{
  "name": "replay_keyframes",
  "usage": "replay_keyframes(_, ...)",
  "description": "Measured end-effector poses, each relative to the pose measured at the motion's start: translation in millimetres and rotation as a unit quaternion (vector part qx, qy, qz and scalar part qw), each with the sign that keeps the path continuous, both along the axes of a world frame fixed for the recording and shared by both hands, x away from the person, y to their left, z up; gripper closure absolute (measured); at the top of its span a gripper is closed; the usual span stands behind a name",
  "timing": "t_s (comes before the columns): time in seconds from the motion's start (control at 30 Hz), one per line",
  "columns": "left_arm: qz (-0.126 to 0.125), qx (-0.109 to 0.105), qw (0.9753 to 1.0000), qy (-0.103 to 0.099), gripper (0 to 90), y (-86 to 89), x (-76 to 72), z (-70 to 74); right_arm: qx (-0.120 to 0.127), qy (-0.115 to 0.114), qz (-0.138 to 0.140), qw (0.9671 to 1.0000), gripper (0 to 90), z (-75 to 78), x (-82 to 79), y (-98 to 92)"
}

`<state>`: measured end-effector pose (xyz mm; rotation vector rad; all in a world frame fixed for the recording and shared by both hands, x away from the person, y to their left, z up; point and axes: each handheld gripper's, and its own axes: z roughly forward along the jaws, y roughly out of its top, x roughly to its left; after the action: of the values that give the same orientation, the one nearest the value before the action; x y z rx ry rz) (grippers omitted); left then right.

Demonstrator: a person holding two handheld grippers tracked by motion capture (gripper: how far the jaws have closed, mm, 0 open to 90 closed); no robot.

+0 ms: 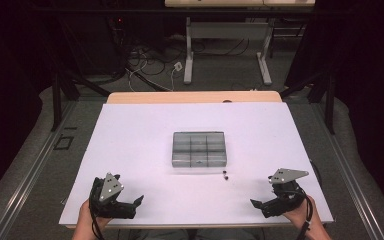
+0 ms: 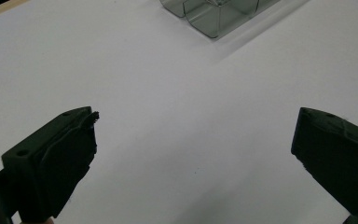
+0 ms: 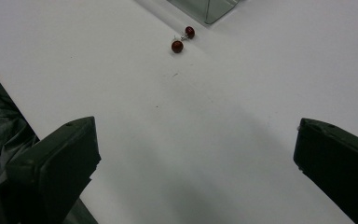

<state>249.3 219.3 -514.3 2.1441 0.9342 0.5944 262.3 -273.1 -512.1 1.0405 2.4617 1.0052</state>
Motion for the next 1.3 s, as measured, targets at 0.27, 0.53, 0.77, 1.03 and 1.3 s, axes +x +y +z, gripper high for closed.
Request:
replay_keyframes(0.27, 0.001, -0.001, 1.0, 0.001, 0.3, -0.8, 0.8, -0.7, -0.006, 0.012, 0.006, 0.9999, 0.0, -1.9, 5.9, 5.7)
replay_keyframes(0.53, -0.001, 0.001, 1.0, 0.003, 0.3, 0.8, 0.4, -0.7, -0.012, 0.017, 0.011, 0.9997, 0.0, -4.2, 15.0, 15.4)
replay_keyframes(0.77, -0.001, -0.001, 1.0, 0.007, 0.3, 0.6, 0.3, -1.3, -0.019, 0.02, 0.015, 0.9995, 0.0, -4.2, 16.9, 16.8)
replay_keyframes(1.03, -0.004, 0.005, 1.0, 0.005, 0.3, -0.6, 1.2, -1.5, -0.017, 0.013, 0.008, 0.9997, 0.0, 0.5, 28.0, 20.7)
replay_keyframes(1.3, -0.004, 0.006, 1.0, 0.004, 0.3, 0.0, 1.1, -1.6, -0.019, 0.02, -0.008, 0.9996, 0.0, -3.3, 45.6, 23.8)
